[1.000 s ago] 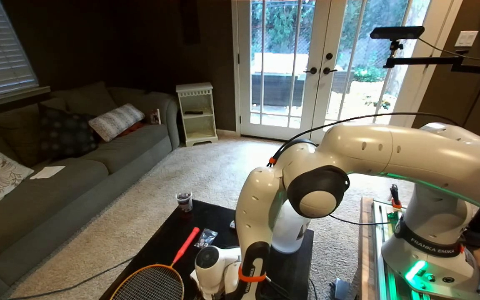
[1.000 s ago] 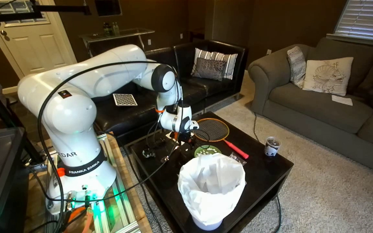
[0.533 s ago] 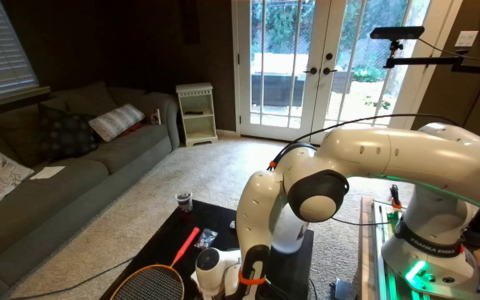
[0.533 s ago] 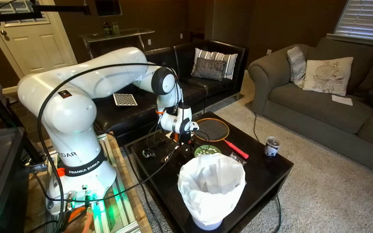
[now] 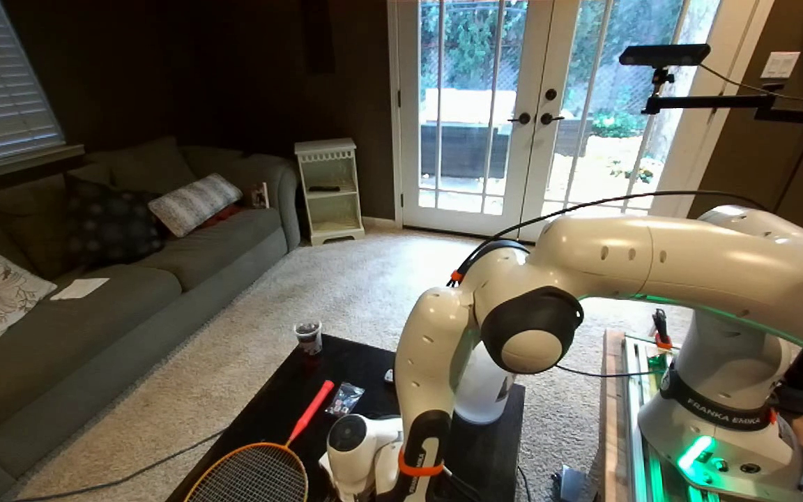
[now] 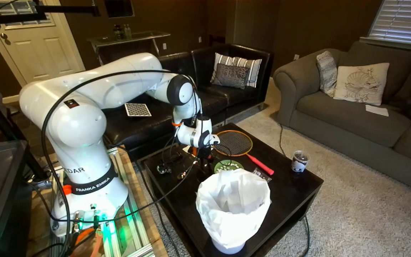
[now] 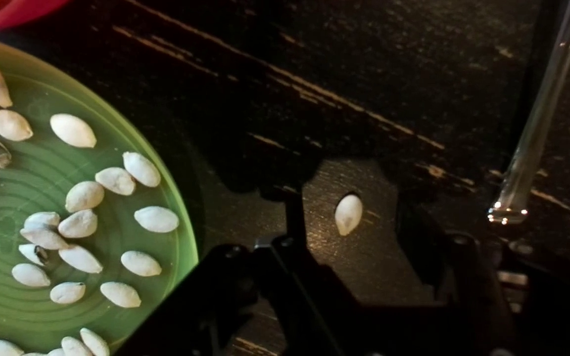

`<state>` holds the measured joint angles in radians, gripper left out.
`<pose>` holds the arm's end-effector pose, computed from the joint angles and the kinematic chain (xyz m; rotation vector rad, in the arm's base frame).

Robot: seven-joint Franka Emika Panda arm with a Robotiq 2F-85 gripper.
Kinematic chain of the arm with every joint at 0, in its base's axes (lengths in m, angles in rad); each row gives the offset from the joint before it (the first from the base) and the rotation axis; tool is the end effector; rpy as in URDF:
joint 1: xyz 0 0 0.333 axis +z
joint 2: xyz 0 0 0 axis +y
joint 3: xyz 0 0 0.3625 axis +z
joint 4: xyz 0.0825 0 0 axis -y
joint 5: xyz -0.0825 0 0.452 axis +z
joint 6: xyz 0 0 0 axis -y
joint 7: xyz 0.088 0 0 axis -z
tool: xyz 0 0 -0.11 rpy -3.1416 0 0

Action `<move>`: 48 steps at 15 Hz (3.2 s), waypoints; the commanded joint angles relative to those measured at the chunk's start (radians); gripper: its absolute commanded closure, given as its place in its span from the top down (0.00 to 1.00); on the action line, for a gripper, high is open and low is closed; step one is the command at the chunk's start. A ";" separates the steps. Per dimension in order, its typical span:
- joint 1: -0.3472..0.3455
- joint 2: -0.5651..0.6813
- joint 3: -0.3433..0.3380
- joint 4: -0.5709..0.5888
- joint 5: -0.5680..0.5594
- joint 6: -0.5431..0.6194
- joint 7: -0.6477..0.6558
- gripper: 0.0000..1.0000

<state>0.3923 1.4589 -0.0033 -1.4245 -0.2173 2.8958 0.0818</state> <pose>0.5990 0.2593 -0.2337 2.9844 0.7949 0.0388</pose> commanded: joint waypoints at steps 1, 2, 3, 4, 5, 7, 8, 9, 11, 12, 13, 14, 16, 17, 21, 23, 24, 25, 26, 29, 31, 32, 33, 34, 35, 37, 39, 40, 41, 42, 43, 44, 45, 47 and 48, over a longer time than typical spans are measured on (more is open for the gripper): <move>0.012 0.023 -0.008 0.037 0.027 -0.016 0.002 0.49; 0.012 0.023 -0.009 0.037 0.027 -0.017 0.002 0.46; 0.011 0.023 -0.008 0.037 0.027 -0.017 0.001 0.40; 0.011 0.023 -0.007 0.037 0.027 -0.018 0.000 0.44; 0.010 0.023 -0.006 0.037 0.026 -0.019 -0.001 0.44; 0.009 0.023 -0.005 0.038 0.026 -0.020 -0.003 0.46; 0.007 0.024 -0.004 0.039 0.026 -0.021 -0.004 0.45; 0.006 0.025 -0.002 0.041 0.026 -0.025 -0.006 0.44; 0.004 0.027 0.000 0.043 0.026 -0.029 -0.008 0.38; 0.003 0.029 0.003 0.046 0.026 -0.028 -0.010 0.36; 0.002 0.029 0.004 0.047 0.026 -0.029 -0.011 0.36; 0.002 0.030 0.005 0.048 0.026 -0.030 -0.012 0.36; 0.000 0.029 0.007 0.047 0.026 -0.031 -0.013 0.33; 0.000 0.029 0.007 0.047 0.026 -0.032 -0.014 0.29; 0.000 0.028 0.010 0.048 0.026 -0.035 -0.014 0.16; -0.001 0.026 0.011 0.046 0.026 -0.035 -0.014 0.09; -0.004 0.026 0.015 0.045 0.026 -0.033 -0.017 0.13; -0.005 0.025 0.016 0.044 0.026 -0.033 -0.018 0.11; -0.005 0.023 0.016 0.042 0.026 -0.033 -0.018 0.09; -0.001 0.012 0.012 0.031 0.025 -0.031 -0.013 0.08; 0.002 0.002 0.009 0.019 0.026 -0.029 -0.008 0.07; 0.004 -0.003 0.008 0.014 0.026 -0.030 -0.007 0.07; 0.004 -0.008 0.009 0.007 0.026 -0.029 -0.006 0.06; 0.005 -0.014 0.009 0.000 0.026 -0.030 -0.004 0.05; 0.005 -0.020 0.012 -0.008 0.026 -0.029 -0.005 0.03; 0.007 -0.034 0.014 -0.025 0.027 -0.030 -0.002 0.00; 0.004 -0.059 0.021 -0.062 0.008 -0.026 0.014 0.01; 0.007 -0.073 0.022 -0.084 0.009 -0.023 0.019 0.01; 0.007 -0.084 0.025 -0.103 0.008 -0.020 0.022 0.01; 0.005 -0.100 0.031 -0.130 0.008 -0.011 0.023 0.01; 0.010 -0.117 0.029 -0.159 0.009 -0.008 0.033 0.01; 0.020 -0.134 0.025 -0.188 0.031 0.000 0.027 0.01; 0.023 -0.152 0.024 -0.219 0.032 0.009 0.034 0.01; 0.031 -0.189 0.023 -0.284 0.035 0.031 0.050 0.01; 0.034 -0.203 0.026 -0.312 0.037 0.038 0.056 0.01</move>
<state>0.4044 1.3418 0.0251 -1.5988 -0.2150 2.8993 0.1160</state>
